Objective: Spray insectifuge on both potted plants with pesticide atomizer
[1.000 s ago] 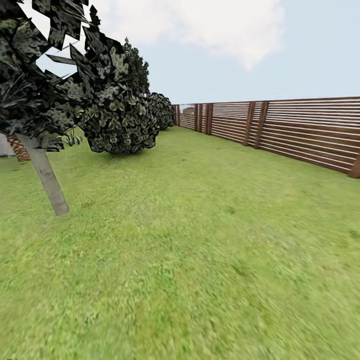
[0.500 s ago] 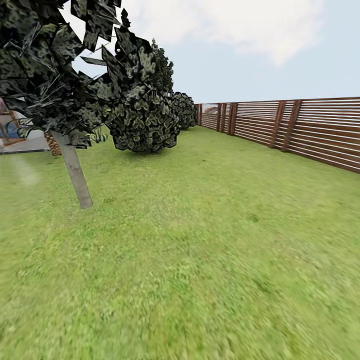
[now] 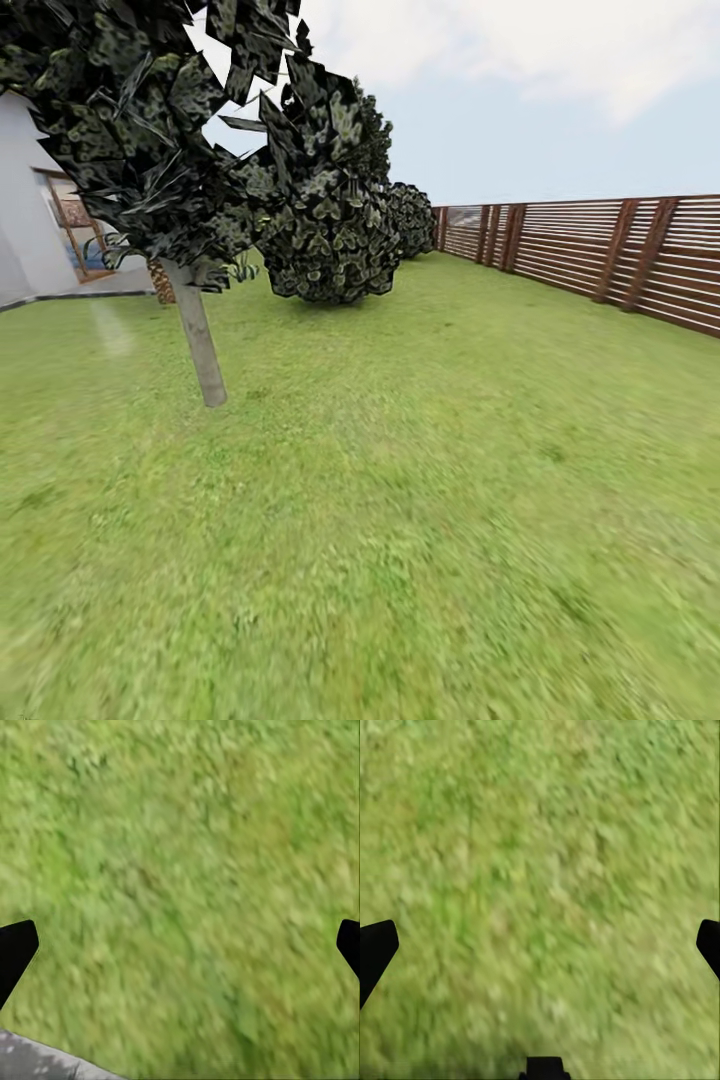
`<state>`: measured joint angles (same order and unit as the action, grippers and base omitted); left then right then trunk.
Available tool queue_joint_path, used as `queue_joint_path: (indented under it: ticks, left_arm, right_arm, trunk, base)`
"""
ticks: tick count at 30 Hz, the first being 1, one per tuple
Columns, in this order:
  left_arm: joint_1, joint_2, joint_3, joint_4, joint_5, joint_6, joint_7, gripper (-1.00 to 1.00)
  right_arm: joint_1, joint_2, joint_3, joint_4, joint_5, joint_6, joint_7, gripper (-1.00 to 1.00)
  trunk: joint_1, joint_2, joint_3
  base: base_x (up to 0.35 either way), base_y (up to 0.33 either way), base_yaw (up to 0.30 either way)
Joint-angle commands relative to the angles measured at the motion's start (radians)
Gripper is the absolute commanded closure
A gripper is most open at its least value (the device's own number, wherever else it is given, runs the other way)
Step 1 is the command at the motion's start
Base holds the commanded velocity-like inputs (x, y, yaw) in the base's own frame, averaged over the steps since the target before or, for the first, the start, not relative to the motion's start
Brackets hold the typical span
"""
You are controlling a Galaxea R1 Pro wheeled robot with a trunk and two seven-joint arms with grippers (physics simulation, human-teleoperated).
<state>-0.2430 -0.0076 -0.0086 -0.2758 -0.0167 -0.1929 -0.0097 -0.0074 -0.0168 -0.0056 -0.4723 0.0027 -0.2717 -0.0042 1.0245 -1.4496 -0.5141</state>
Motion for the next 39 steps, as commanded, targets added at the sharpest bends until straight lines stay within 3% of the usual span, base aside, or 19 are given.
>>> queue_joint_path:
  ticks: [1,18,39]
  left_arm:
    - [-0.001,0.000,-0.001,0.001,-0.002,-0.003,-0.001,-1.00]
    - [-0.001,0.000,-0.001,0.001,-0.002,-0.003,-0.001,-1.00]
    - [-0.001,0.000,0.000,0.001,-0.002,-0.003,-0.001,-1.00]
  right_arm:
    - [0.000,0.000,-0.001,0.000,0.000,-0.003,0.000,-1.00]
    - [0.000,0.001,0.001,-0.001,0.000,-0.003,0.000,-1.00]
    - [0.000,0.002,0.002,-0.031,0.002,0.000,0.001,-1.00]
  trunk:
    - [0.001,0.000,-0.001]
    - [0.001,0.000,-0.003]
    - [0.001,0.000,-0.022]
  base:
    - [0.318,0.000,0.276]
    - [0.325,0.000,0.276]
    - [0.326,0.000,0.237]
